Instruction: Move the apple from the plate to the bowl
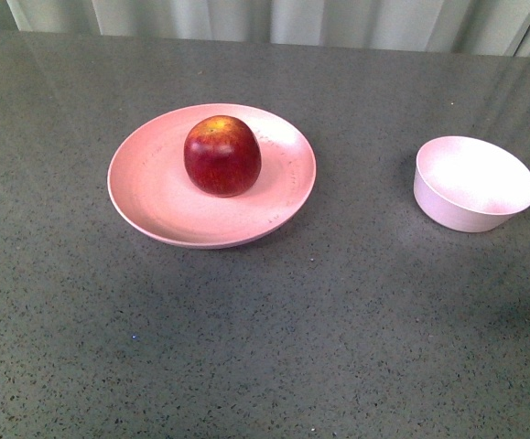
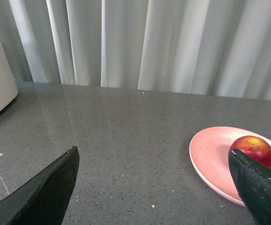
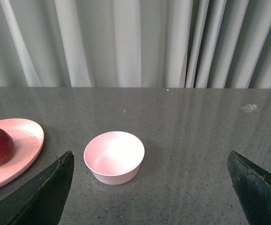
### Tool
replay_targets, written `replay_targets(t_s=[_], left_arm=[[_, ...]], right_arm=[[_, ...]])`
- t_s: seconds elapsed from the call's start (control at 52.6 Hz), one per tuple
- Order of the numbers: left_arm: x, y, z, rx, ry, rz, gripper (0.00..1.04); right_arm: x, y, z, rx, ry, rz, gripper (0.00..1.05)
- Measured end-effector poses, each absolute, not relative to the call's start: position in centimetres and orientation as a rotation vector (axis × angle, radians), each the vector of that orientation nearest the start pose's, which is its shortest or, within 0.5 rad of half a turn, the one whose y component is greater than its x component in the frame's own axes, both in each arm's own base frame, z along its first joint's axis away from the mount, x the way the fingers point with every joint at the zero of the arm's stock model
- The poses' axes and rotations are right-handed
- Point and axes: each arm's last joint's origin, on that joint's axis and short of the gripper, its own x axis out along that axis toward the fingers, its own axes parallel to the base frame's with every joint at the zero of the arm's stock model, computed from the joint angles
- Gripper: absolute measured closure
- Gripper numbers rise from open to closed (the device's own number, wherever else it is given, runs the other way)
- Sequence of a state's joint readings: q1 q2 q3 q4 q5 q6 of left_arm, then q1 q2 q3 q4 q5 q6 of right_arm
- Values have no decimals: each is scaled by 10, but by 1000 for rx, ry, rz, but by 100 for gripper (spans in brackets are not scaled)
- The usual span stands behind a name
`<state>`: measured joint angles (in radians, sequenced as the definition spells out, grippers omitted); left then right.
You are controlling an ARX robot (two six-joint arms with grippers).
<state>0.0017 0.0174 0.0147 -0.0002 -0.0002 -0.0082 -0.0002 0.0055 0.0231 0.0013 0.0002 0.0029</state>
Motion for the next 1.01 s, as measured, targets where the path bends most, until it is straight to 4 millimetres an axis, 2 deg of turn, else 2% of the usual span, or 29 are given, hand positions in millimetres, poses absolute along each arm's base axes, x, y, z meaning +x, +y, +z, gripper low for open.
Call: replay_targets(t_s=[0.875,0.932,0.989,1.008], left_arm=[[98,0,167,-9,3,2,9],[98,0,167,-8,3,2,9],[98,0,167,-8,3,2,9],[98,0,167,-8,3,2,9]], right_arm=[[97,0,171,2,-19,0,9],[97,0,170,9,66,38,9],[103,-2,170,35,323,88,9],[106,-3,171,41,351,92,9]])
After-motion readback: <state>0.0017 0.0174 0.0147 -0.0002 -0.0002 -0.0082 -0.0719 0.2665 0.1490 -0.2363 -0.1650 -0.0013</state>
